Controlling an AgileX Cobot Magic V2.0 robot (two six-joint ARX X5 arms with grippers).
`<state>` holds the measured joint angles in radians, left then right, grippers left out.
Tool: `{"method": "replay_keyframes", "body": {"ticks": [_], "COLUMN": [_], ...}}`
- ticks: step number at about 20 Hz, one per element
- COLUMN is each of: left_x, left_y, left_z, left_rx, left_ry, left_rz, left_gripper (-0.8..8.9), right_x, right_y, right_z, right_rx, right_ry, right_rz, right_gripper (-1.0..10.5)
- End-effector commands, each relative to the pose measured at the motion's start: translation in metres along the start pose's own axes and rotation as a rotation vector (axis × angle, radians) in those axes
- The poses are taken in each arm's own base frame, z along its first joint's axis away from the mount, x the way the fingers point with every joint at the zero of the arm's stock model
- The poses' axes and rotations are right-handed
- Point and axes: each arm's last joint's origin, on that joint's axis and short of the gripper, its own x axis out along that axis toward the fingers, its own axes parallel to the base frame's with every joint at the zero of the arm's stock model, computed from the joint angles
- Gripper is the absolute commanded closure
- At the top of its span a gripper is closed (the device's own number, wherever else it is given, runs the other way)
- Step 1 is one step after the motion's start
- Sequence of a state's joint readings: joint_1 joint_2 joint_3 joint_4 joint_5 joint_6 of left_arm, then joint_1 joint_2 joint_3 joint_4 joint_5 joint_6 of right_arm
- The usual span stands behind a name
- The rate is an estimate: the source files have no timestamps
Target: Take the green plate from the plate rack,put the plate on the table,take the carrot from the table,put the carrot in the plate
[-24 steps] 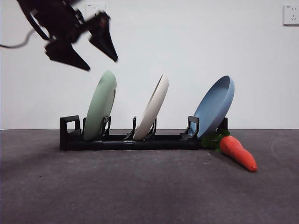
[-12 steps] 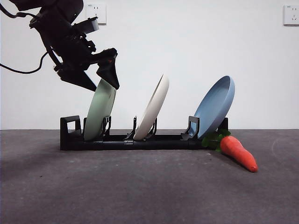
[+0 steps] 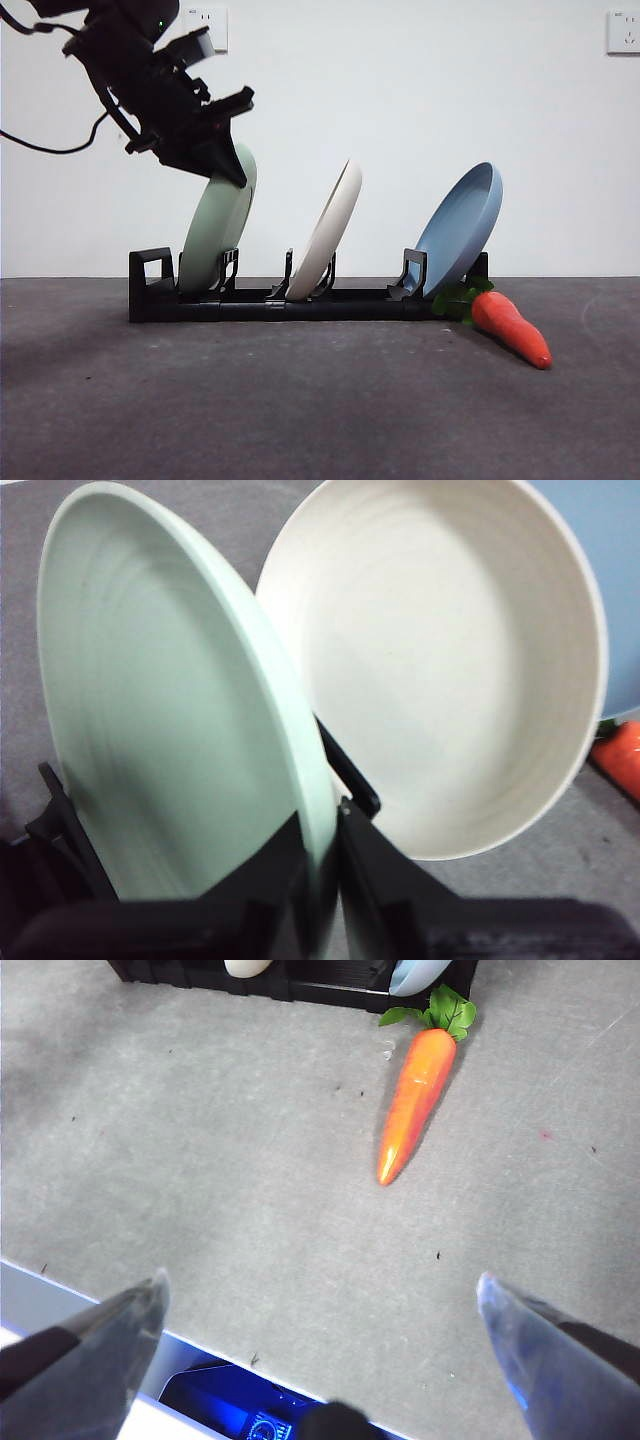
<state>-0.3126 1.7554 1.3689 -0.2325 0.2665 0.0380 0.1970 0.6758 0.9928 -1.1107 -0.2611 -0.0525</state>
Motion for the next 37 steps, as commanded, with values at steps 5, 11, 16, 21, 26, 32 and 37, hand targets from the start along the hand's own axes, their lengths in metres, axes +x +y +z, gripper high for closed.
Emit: {"method": "replay_keyframes", "body": {"ticks": [5, 11, 16, 21, 26, 32, 37], "left_x": [-0.068, -0.153, -0.170, -0.135, -0.072, -0.015, 0.016], "left_y": [-0.018, -0.068, -0.135, -0.205, -0.254, -0.274, -0.273], "left_z": [0.035, 0.034, -0.001, -0.037, -0.079, -0.120, -0.151], "left_rx": [0.062, 0.216, 0.516, 0.796, 0.955, 0.998, 1.005], "left_ry": [-0.171, -0.147, 0.114, 0.299, 0.442, 0.532, 0.571], "left_rz": [0.000, -0.009, 0.071, 0.160, 0.123, 0.200, 0.247], "left_gripper": [8.22, 8.21, 8.20, 8.19, 8.19, 8.19, 8.19], "right_x": [-0.001, -0.001, -0.001, -0.001, -0.001, -0.001, -0.001], "right_y": [0.000, 0.000, 0.000, 0.000, 0.000, 0.000, 0.000], "right_z": [0.000, 0.000, 0.000, 0.000, 0.000, 0.000, 0.000], "right_rx": [-0.005, -0.005, -0.005, -0.005, -0.004, -0.004, -0.005], "right_ry": [-0.005, -0.006, -0.006, -0.006, -0.005, -0.005, -0.005], "right_rz": [0.000, 0.001, 0.002, 0.003, 0.003, 0.004, 0.004], "right_gripper": [3.5, 3.5, 3.5, 3.5, 3.5, 3.5, 3.5]}}
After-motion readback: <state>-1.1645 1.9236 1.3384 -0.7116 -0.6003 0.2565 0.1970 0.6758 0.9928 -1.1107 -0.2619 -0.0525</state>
